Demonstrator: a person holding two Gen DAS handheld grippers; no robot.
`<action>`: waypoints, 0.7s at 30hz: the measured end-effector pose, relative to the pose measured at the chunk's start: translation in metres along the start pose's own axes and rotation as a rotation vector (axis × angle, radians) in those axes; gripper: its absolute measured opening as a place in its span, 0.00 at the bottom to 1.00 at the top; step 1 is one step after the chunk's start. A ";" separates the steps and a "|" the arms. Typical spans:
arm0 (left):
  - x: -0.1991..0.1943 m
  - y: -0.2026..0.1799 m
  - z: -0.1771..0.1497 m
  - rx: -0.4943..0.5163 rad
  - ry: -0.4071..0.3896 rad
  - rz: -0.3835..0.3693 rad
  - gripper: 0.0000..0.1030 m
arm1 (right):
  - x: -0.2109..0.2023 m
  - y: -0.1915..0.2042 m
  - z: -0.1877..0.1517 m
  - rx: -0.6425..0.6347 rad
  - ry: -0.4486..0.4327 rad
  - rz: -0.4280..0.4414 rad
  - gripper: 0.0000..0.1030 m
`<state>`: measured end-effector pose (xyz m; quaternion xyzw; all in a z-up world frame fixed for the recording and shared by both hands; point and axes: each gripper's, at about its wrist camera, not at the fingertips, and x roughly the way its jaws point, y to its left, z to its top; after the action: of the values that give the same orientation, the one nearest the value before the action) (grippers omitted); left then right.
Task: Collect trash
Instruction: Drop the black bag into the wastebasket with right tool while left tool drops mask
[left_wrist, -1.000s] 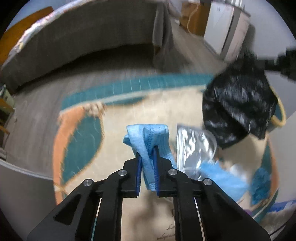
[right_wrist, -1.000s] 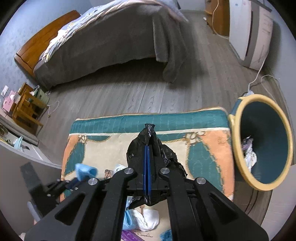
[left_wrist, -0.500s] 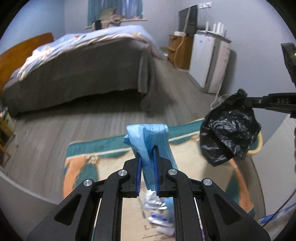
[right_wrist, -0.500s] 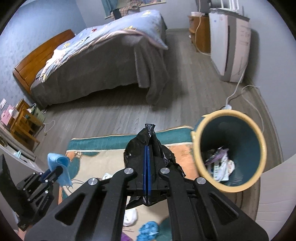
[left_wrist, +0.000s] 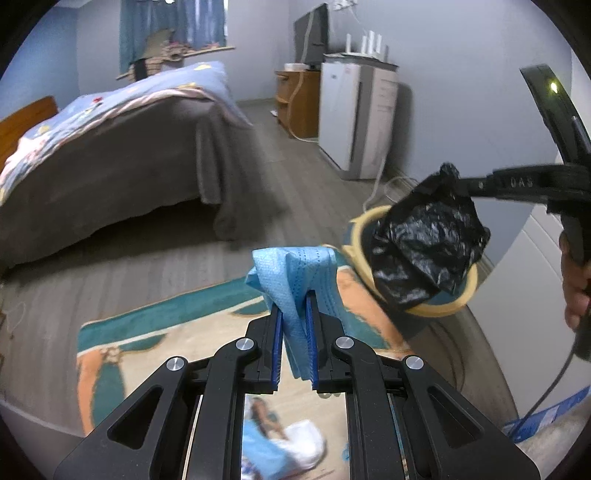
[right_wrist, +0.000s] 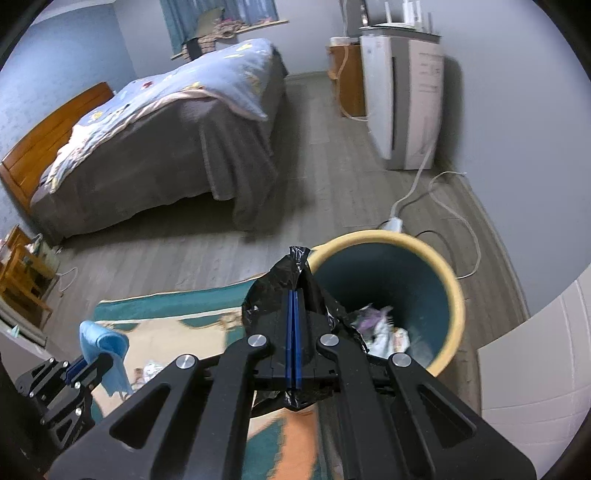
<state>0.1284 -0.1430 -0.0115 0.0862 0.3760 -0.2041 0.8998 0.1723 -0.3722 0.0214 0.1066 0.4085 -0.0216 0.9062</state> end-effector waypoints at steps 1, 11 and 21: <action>0.005 -0.007 0.001 0.009 0.007 -0.007 0.12 | 0.001 -0.008 0.001 0.005 -0.005 -0.012 0.00; 0.049 -0.066 0.001 0.085 0.070 -0.102 0.12 | 0.016 -0.074 0.005 0.046 -0.042 -0.160 0.00; 0.099 -0.124 0.033 0.196 0.082 -0.133 0.12 | 0.042 -0.117 -0.001 0.123 -0.011 -0.180 0.00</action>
<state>0.1587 -0.2955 -0.0589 0.1570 0.3957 -0.2953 0.8553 0.1844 -0.4845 -0.0312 0.1245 0.4094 -0.1285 0.8946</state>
